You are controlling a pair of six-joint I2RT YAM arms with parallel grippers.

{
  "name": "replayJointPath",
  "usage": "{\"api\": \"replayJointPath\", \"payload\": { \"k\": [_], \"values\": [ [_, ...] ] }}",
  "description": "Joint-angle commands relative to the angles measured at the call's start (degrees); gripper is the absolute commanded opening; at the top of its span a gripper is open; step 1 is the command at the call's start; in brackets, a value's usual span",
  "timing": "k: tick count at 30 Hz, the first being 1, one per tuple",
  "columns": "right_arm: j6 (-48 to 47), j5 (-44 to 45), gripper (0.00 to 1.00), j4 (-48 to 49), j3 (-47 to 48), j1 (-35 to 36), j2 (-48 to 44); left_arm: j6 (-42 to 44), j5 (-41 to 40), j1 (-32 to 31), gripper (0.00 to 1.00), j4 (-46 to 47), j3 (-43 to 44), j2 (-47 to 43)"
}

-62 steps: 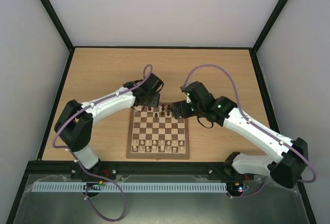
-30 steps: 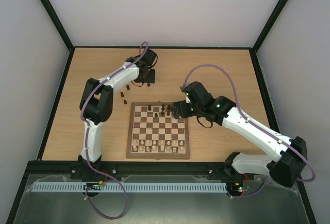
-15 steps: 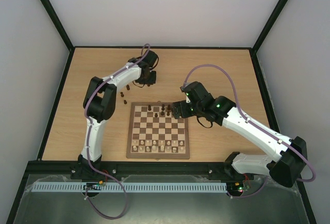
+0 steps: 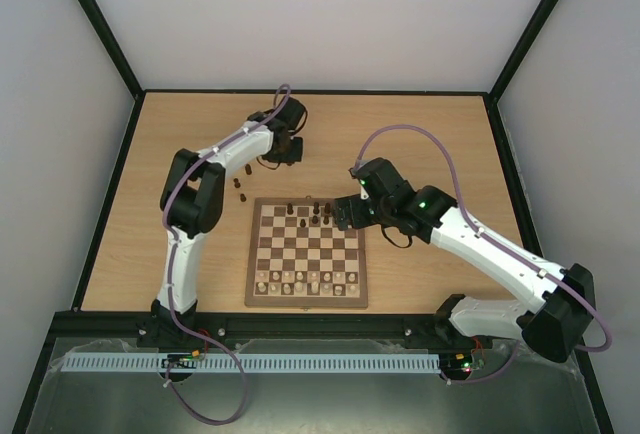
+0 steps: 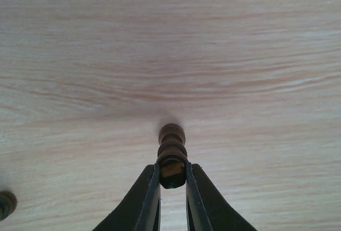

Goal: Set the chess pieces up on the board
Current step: Pick up the chess piece at the center of the board, then move the chess piece to the chessboard.

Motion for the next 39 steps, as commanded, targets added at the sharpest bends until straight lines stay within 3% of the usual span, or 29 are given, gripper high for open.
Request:
{"api": "replayJointPath", "payload": {
  "k": [1, 5, 14, 28, 39],
  "values": [
    [-0.4, 0.6, 0.99, -1.2, -0.4, -0.2, 1.0, -0.1, -0.7, 0.1, 0.07, -0.2, -3.3, -5.2],
    [-0.5, 0.2, 0.93, -1.3, 0.6, -0.2, 2.2, -0.6, -1.1, -0.4, 0.06, 0.8, -8.3, -11.5],
    [-1.4, -1.9, 0.63, -1.7, 7.5, -0.1, 10.1, -2.9, -0.9, -4.0, 0.06, 4.2, -23.2, -30.2],
    [-2.8, -3.3, 0.45, -5.4, 19.9, 0.3, 29.0, -4.8, -2.5, -7.5, 0.07, 1.7, -33.8, -54.4],
    [-2.2, 0.6, 0.36, -8.3, 26.1, 1.3, 37.9, -5.0, -3.2, -7.9, 0.08, 0.5, -39.0, -62.4]
  ]
}}
